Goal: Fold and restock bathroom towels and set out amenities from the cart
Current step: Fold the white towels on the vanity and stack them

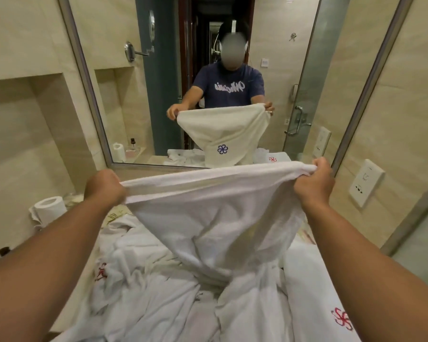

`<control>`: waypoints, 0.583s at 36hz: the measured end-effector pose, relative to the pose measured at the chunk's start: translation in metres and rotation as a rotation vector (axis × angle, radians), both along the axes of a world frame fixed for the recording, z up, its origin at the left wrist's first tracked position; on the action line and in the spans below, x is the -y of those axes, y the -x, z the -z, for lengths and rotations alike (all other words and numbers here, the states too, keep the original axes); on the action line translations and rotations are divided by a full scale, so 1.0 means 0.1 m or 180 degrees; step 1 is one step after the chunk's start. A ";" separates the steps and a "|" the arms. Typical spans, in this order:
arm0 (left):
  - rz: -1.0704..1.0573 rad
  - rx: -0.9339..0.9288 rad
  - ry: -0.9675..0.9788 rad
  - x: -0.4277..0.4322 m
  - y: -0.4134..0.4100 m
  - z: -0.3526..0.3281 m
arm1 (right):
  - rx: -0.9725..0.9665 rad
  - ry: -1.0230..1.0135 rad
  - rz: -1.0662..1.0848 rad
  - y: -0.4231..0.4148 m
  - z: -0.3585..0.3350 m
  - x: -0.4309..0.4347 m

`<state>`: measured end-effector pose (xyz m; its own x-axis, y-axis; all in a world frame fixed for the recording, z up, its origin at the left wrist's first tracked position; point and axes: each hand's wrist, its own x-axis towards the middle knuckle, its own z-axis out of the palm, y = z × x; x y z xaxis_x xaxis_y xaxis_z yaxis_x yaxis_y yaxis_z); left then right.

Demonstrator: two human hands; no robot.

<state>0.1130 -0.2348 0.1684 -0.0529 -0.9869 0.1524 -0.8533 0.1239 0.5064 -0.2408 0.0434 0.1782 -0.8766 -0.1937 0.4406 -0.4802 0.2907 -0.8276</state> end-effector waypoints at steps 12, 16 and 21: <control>0.1216 0.0858 -0.0991 -0.22 0.14 0.09 | 0.0251 -0.0371 -0.0984 -0.24 0.14 0.01; 0.2019 -0.0084 -0.1150 -0.73 0.45 0.19 | 0.0298 -0.0353 -0.1371 -0.45 0.18 0.05; 0.3069 -0.1064 -0.1294 -1.54 1.00 0.16 | 0.0273 -0.0380 -0.1738 -0.74 0.22 0.13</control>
